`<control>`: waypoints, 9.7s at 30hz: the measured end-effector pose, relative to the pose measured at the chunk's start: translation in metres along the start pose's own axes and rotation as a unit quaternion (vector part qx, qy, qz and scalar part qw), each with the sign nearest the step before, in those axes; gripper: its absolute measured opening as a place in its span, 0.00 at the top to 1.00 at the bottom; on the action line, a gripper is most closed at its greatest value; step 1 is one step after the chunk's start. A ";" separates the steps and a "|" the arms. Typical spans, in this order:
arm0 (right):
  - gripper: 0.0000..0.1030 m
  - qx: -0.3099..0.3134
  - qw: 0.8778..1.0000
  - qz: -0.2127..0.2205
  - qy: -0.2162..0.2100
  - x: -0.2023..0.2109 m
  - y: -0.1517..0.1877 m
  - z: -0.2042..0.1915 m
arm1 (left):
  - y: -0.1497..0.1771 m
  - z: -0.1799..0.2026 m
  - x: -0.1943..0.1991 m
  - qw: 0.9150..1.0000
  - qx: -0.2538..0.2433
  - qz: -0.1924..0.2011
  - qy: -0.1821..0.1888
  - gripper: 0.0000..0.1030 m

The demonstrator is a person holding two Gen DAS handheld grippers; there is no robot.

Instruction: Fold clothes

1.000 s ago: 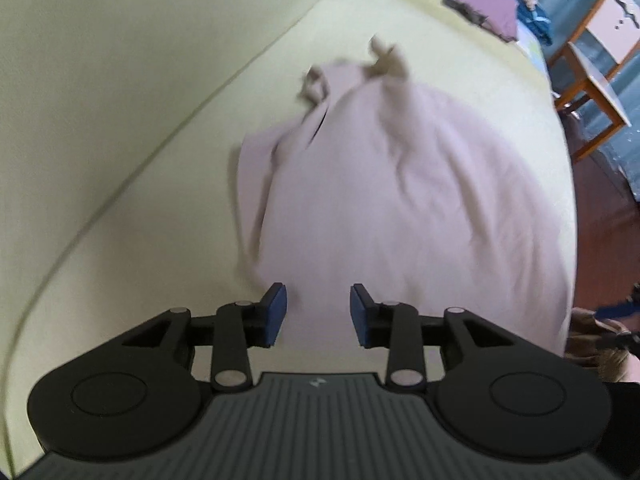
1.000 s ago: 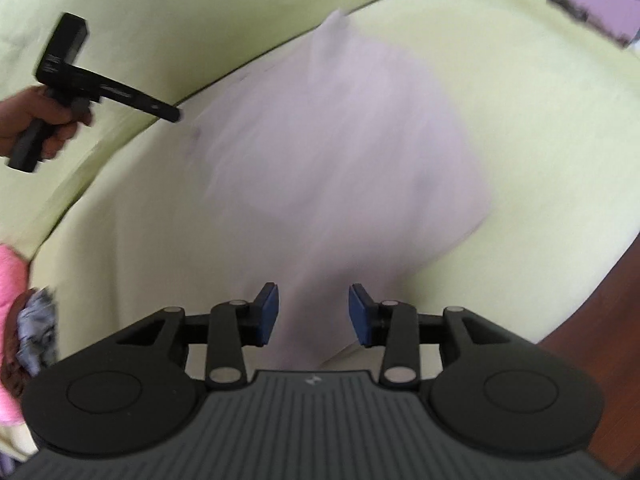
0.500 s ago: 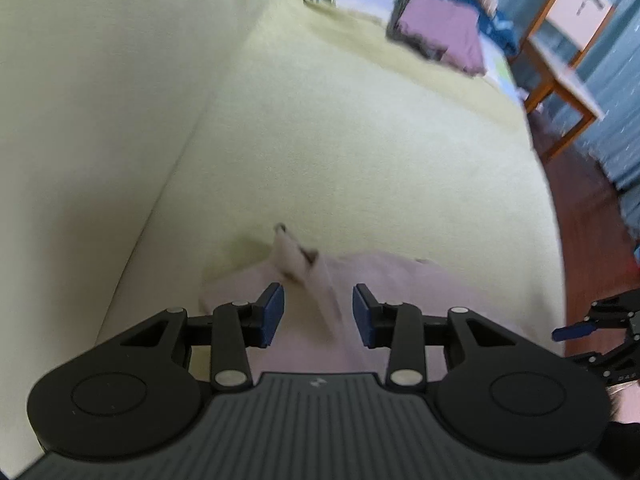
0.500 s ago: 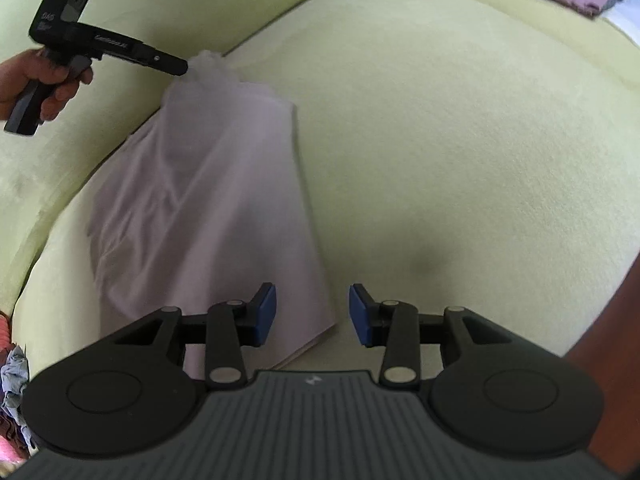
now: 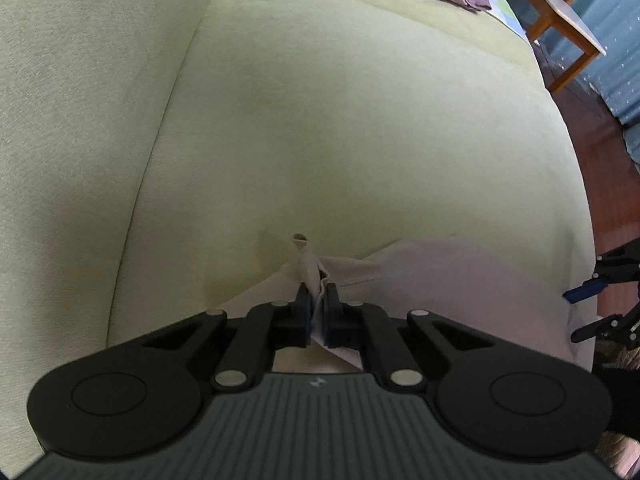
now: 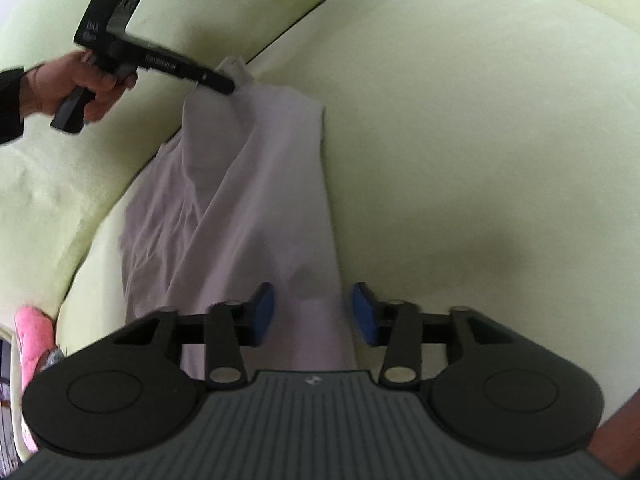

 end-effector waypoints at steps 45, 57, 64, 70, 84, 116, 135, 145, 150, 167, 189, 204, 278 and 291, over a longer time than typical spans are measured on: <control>1.00 0.081 0.979 0.039 0.185 0.064 -0.009 0.046 | -0.015 0.014 -0.026 0.999 -0.014 0.048 -0.007 0.98; 1.00 0.068 0.957 0.101 0.264 0.125 -0.055 0.090 | -0.056 0.040 -0.027 0.994 -0.046 0.099 -0.006 0.98; 1.00 0.042 0.954 0.085 0.285 0.122 -0.041 0.123 | -0.086 0.051 -0.057 0.993 -0.050 0.101 -0.017 0.98; 1.00 0.023 0.956 0.057 0.286 0.111 -0.025 0.140 | -0.103 0.053 -0.069 0.993 -0.050 0.099 -0.032 0.97; 0.86 0.086 0.967 0.080 0.228 0.099 -0.082 0.090 | -0.030 -0.007 0.007 0.992 0.025 0.096 -0.083 0.83; 0.73 0.180 0.971 0.036 0.150 0.017 -0.151 0.050 | -0.054 -0.040 -0.004 0.955 0.182 0.233 0.007 0.83; 0.67 0.182 0.977 0.046 0.102 -0.010 -0.190 0.019 | -0.054 -0.017 -0.001 0.979 0.076 0.190 -0.024 0.81; 0.67 0.177 0.976 0.045 0.119 0.001 -0.186 0.033 | -0.070 0.014 -0.021 0.986 -0.056 0.152 -0.046 0.75; 0.64 0.162 0.978 0.041 0.127 0.011 -0.180 0.048 | -0.058 0.007 -0.016 0.988 -0.051 0.132 -0.068 0.70; 0.63 0.203 0.963 -0.007 0.176 0.043 -0.099 0.094 | 0.005 0.037 0.001 0.989 0.008 0.148 -0.030 0.69; 0.63 0.065 0.975 0.038 0.208 0.100 -0.065 0.140 | -0.100 0.049 -0.076 0.992 -0.043 -0.036 0.111 0.69; 0.64 -0.135 0.981 0.053 0.126 0.118 -0.007 0.159 | -0.135 0.043 -0.071 0.992 -0.011 0.040 0.123 1.00; 0.72 -0.180 0.983 -0.019 0.029 0.114 0.088 0.040 | 0.029 0.052 0.018 0.997 0.019 0.072 0.021 0.66; 0.68 -0.196 0.980 -0.018 0.041 0.092 0.184 -0.009 | 0.159 0.054 0.037 0.996 0.055 0.068 -0.027 0.54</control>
Point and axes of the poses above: each gripper's, at about its wrist camera, not at the fingertips, and x roughly against the way its jaws point, z to its right, y to its underside, the point moved 10 cm from there along -x, roughly the way its jaws point, and after that the axes turned 6 degrees about y, right-handed, at the moved point
